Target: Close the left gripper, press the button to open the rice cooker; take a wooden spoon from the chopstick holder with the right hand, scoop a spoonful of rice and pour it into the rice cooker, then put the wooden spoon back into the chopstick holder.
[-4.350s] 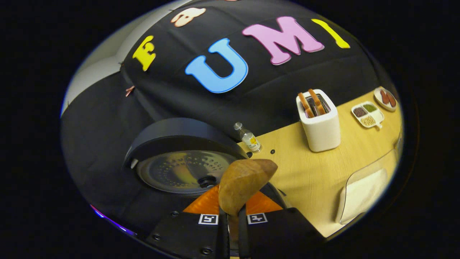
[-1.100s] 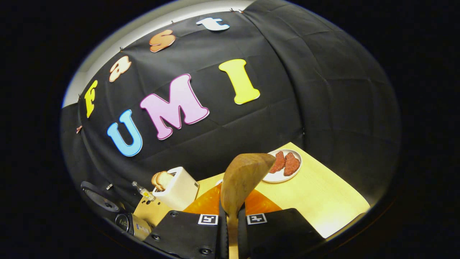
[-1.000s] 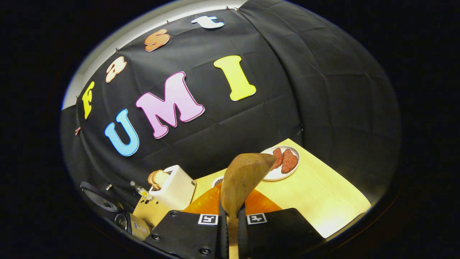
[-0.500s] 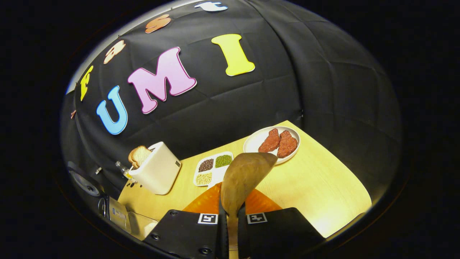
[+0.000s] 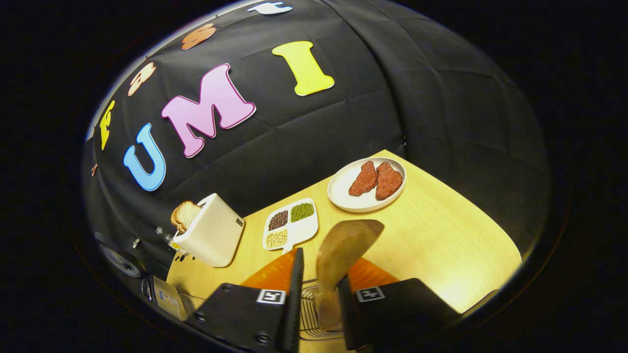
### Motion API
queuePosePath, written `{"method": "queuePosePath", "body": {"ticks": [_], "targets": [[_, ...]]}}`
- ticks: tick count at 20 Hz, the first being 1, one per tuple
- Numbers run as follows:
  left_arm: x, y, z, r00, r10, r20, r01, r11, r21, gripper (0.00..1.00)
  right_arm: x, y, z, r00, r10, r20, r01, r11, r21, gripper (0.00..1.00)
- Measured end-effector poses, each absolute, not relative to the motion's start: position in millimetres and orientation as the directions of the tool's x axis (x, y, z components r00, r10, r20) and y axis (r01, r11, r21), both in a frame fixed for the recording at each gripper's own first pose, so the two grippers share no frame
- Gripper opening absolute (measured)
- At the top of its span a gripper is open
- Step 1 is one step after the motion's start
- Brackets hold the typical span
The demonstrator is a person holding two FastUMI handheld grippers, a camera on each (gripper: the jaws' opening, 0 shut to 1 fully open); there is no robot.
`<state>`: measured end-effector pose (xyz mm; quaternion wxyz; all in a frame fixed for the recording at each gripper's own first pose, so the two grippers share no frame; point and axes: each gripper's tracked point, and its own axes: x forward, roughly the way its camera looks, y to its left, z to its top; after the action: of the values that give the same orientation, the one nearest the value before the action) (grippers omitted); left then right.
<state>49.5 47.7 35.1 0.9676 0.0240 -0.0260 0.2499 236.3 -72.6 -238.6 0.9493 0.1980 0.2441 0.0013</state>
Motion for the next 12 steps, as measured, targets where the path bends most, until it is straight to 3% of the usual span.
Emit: {"method": "queuePosePath", "body": {"ticks": [3,4,8,12], "targets": [[61.1,57.7,54.9,0.879,0.460,0.127,-0.472,0.877,0.089,0.95,222.4,-78.1,-231.3,0.888,0.070,-0.454,0.101,0.934,0.343,1.00],[65.7,62.0,60.3,0.879,0.456,0.141,-0.472,0.875,0.111,0.95,215.8,-84.8,-224.1,0.893,0.047,-0.448,0.113,0.940,0.323,0.94],[90.9,70.5,79.4,0.904,0.382,0.192,-0.412,0.900,0.144,0.92,175.8,-101.1,-191.4,0.913,-0.020,-0.408,0.137,0.956,0.261,0.98],[120.4,90.9,92.1,0.923,0.313,0.224,-0.351,0.924,0.152,0.99,124.6,-111.1,-154.4,0.931,-0.084,-0.354,0.163,0.966,0.200,0.98]]}}
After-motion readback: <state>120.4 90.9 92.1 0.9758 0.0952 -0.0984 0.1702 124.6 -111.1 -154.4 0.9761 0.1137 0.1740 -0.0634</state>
